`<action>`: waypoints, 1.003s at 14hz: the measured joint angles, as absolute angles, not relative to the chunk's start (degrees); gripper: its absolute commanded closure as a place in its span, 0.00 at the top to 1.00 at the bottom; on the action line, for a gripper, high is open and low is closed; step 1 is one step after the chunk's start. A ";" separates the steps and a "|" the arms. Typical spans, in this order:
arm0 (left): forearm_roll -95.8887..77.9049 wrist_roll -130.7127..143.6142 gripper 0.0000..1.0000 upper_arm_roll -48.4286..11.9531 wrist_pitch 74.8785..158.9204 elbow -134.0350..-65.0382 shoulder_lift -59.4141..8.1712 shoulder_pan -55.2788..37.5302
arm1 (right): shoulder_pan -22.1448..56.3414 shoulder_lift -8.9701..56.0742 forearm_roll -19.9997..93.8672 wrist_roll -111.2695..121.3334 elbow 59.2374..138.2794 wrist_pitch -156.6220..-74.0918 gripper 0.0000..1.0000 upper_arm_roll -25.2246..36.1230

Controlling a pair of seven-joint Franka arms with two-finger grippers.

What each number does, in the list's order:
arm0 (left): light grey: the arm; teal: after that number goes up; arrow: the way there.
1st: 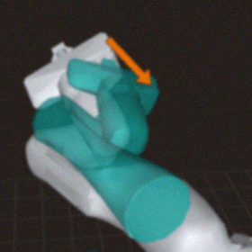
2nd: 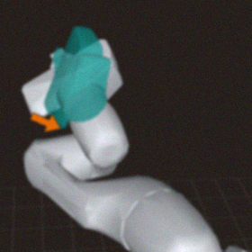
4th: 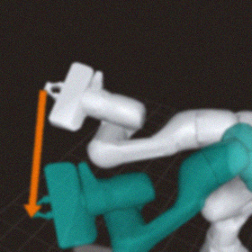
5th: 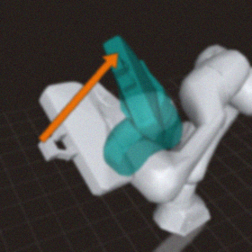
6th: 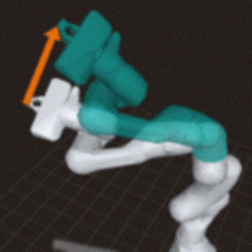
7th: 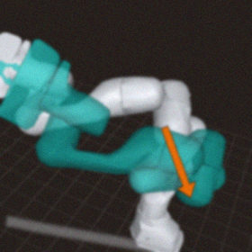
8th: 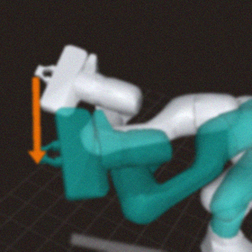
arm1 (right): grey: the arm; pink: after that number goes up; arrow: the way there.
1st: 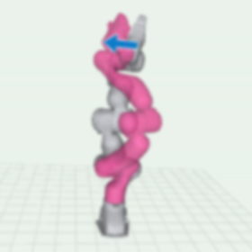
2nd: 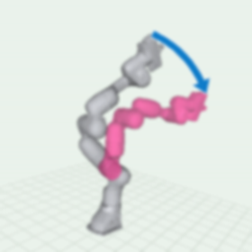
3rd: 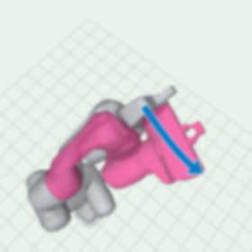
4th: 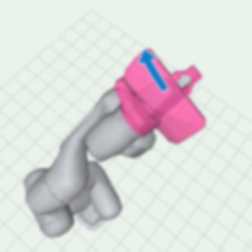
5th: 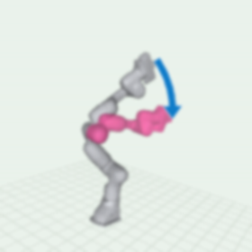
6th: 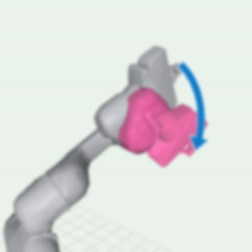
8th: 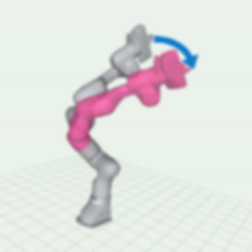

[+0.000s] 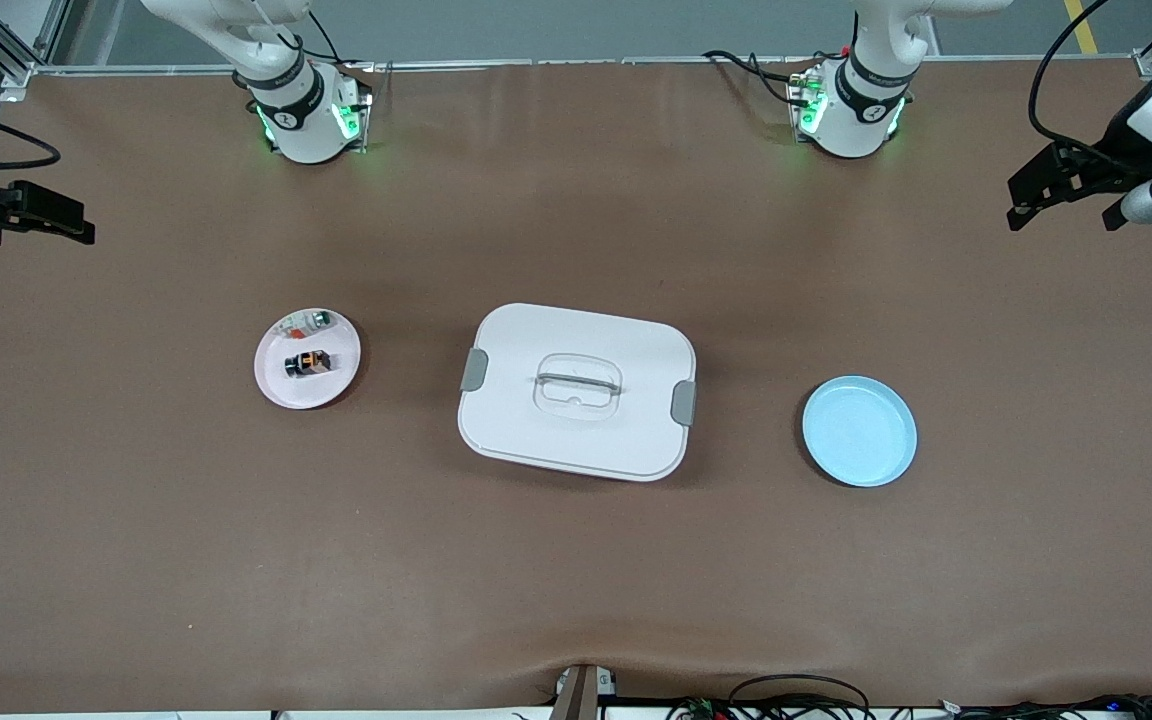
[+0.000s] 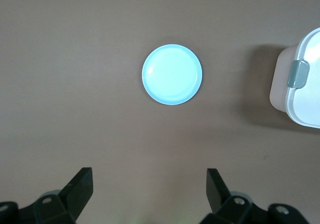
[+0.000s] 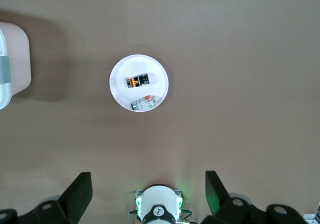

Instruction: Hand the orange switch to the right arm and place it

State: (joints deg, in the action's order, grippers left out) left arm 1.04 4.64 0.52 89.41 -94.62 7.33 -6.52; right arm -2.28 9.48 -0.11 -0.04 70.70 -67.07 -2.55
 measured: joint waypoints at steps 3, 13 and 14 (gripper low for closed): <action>1.04 4.64 1.00 0.53 89.48 -94.59 7.22 -6.47 | -2.31 9.27 0.49 -0.55 70.64 -66.88 1.00 -2.21; 1.05 4.57 1.00 -7.68 89.78 -93.15 5.65 1.04 | -2.30 4.34 3.02 -0.69 76.15 -73.59 1.00 -2.10; 1.05 4.57 1.00 -9.65 89.78 -93.15 5.58 2.68 | -2.28 3.68 3.03 -0.69 77.02 -74.45 1.00 -2.11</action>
State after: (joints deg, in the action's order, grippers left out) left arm 1.05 4.57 -9.65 89.78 -93.15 5.58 2.68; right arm -2.28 3.68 3.03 -0.69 77.02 -74.45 -2.11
